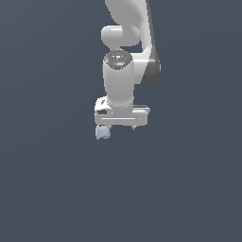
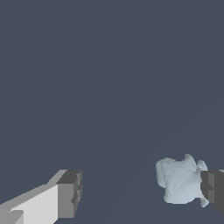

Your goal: Pick up the object and move it to a goal position.

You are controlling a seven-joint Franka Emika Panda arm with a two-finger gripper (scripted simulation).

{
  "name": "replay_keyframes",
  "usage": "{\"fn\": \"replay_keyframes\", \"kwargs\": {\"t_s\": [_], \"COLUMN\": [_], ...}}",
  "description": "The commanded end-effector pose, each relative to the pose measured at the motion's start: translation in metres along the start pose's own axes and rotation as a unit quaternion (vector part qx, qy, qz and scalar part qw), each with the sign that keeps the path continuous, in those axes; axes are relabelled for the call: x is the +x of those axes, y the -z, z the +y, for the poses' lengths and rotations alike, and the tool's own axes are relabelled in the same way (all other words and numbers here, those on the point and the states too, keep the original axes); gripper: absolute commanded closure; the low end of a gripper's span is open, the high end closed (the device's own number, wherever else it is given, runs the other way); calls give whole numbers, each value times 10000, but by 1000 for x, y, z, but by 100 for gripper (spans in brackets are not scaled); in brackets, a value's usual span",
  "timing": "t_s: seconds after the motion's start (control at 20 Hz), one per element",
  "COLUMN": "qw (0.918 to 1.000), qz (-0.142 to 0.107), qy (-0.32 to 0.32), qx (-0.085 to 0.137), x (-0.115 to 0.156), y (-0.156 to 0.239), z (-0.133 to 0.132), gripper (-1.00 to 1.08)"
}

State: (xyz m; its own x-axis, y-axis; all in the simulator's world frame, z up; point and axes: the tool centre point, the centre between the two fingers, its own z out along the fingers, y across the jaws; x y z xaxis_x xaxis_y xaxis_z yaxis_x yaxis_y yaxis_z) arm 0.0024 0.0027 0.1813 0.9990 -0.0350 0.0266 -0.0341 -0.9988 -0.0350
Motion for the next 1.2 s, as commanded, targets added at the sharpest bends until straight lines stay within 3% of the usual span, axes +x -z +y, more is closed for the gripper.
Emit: {"fn": "replay_keyframes", "kwargs": {"t_s": [0.0, 0.6, 1.15], "qw": [10000, 9997, 9999], "qz": [0, 182, 88], "qy": [0, -151, 26], "qx": [0, 27, -54], "x": [0, 8, -14], "y": [0, 20, -16], "z": [0, 10, 44], "gripper": [-92, -92, -92]}}
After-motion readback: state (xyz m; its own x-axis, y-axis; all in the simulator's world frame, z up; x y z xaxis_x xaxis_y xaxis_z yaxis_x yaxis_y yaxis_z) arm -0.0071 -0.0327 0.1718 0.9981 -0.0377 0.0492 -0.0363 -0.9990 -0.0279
